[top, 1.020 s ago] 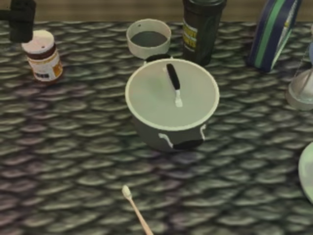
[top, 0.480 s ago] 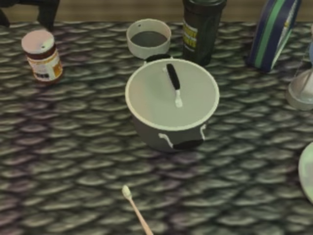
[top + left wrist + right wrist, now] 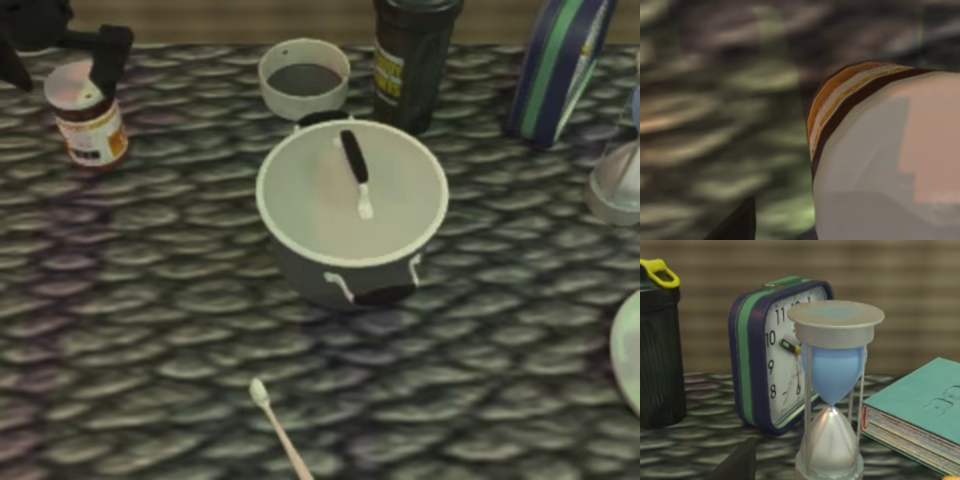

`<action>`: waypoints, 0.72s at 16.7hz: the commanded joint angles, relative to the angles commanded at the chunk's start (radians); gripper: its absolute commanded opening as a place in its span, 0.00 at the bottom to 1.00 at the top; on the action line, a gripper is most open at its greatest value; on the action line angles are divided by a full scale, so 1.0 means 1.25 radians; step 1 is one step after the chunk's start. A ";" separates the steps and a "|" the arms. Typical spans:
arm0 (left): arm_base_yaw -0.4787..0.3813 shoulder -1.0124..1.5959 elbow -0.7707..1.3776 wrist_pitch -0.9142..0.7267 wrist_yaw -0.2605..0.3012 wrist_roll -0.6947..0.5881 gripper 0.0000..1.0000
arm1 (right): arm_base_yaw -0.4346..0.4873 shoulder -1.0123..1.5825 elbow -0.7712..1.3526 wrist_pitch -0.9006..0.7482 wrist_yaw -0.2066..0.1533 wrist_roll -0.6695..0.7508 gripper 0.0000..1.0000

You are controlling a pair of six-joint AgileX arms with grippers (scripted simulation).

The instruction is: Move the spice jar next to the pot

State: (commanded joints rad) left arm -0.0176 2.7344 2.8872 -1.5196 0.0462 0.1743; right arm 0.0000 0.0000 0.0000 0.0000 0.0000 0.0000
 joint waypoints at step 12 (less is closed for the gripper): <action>-0.002 0.122 0.144 -0.023 0.000 -0.002 1.00 | 0.000 0.000 0.000 0.000 0.000 0.000 1.00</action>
State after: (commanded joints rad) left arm -0.0197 2.8866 3.0675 -1.5488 0.0458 0.1720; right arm 0.0000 0.0000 0.0000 0.0000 0.0000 0.0000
